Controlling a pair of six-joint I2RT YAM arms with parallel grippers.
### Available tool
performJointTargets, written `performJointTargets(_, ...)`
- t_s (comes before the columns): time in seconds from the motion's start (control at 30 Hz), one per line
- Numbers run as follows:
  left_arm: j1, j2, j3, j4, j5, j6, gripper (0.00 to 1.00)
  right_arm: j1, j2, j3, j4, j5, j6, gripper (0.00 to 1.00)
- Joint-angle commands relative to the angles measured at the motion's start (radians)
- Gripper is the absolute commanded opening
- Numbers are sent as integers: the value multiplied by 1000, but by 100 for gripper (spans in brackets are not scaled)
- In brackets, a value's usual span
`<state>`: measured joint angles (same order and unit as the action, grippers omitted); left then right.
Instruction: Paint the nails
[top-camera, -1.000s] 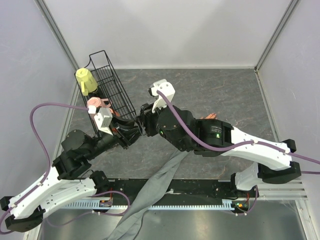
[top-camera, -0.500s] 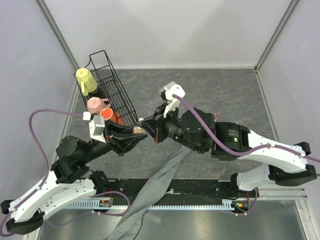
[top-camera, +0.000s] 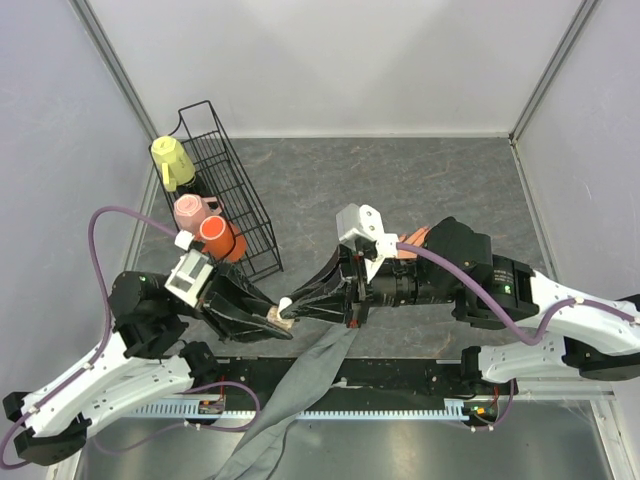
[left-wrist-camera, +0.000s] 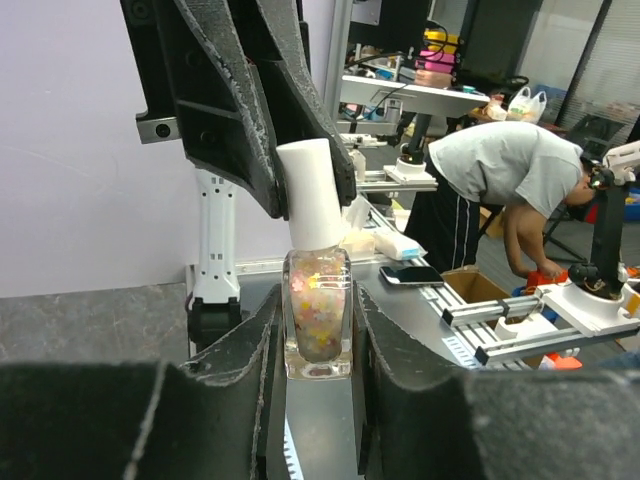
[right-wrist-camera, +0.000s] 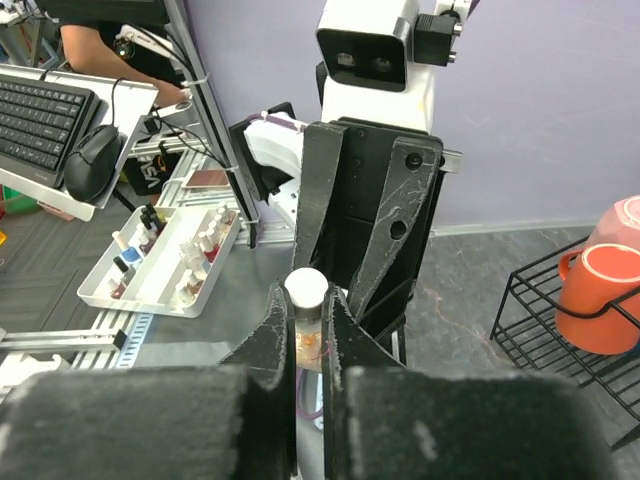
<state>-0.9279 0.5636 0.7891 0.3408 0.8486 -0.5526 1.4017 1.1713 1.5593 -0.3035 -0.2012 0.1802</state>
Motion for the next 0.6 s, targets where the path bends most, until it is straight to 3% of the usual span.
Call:
performJointTargets(0.0,-11,-31,76,-98,40,85,2,-17,-1,-4,-3,67,-8,26)
performJointTargets(0.07,-11,-34,90,-163,-38,150,2,-18,-7,10,-51,153,8,56)
performJointTargets(0.17,-11,-25,124,-320,-166,246,2,-17,2,85,-161,359,77,75)
performJointTargets(0.23,-11,-21,139,-411,-248,302,2,-17,17,145,-215,435,134,79)
performJointTargets(0.37,-9,-2,145,-477,-278,361,2,-17,56,244,-366,490,197,85)
performJointTargets(0.5,-11,15,134,-480,-279,375,2,-18,122,346,-459,461,222,85)
performJointTargets(0.57,-11,15,130,-480,-286,378,2,-17,151,373,-497,447,229,81)
